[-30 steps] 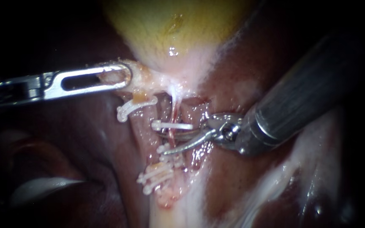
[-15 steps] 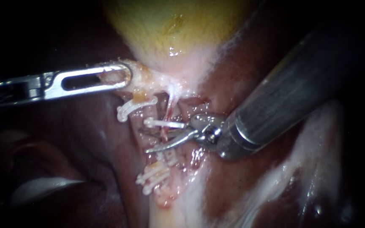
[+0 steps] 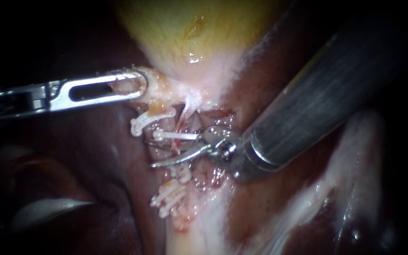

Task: Go to the cutting position right tube

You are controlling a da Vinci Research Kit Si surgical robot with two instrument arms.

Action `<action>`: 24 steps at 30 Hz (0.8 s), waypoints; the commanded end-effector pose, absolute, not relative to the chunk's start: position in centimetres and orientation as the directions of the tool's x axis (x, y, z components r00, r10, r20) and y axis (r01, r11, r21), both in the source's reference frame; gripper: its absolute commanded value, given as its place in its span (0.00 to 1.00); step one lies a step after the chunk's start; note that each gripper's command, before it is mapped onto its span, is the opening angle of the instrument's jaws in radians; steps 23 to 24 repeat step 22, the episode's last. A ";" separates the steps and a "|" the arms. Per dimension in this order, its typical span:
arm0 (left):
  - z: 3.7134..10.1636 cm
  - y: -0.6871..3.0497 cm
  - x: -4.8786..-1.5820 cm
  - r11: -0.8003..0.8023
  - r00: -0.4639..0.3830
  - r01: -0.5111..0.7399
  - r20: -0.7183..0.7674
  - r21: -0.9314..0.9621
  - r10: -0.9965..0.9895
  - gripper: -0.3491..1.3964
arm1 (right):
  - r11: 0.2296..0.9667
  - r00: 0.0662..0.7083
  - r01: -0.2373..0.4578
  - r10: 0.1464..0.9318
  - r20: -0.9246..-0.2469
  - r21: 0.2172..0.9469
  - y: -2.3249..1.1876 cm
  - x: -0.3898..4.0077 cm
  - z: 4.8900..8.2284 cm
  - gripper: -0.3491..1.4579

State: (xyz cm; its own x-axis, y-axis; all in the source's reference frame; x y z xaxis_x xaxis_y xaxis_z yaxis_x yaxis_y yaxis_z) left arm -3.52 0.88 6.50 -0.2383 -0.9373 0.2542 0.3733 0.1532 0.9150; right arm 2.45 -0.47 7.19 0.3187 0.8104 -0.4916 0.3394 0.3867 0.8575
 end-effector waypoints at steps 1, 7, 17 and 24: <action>6.50 0.88 -3.52 0.153 -0.238 0.373 0.254 0.915 -0.937 0.00 | 0.385 0.317 0.340 0.812 -0.490 0.858 -0.48 2.45 7.19 0.98; 6.50 0.88 -3.52 0.154 -0.238 0.373 0.255 0.915 -0.937 0.00 | 0.395 0.302 0.346 0.812 -0.500 0.851 -0.49 2.48 7.20 0.98; 6.50 0.88 -3.52 0.154 -0.238 0.373 0.255 0.915 -0.937 0.00 | 0.396 0.298 0.350 0.812 -0.502 0.849 -0.54 2.48 7.21 0.97; 6.51 0.88 -3.52 0.154 -0.238 0.373 0.255 0.915 -0.937 0.00 | 0.396 0.299 0.350 0.812 -0.502 0.849 -0.54 2.47 7.21 0.97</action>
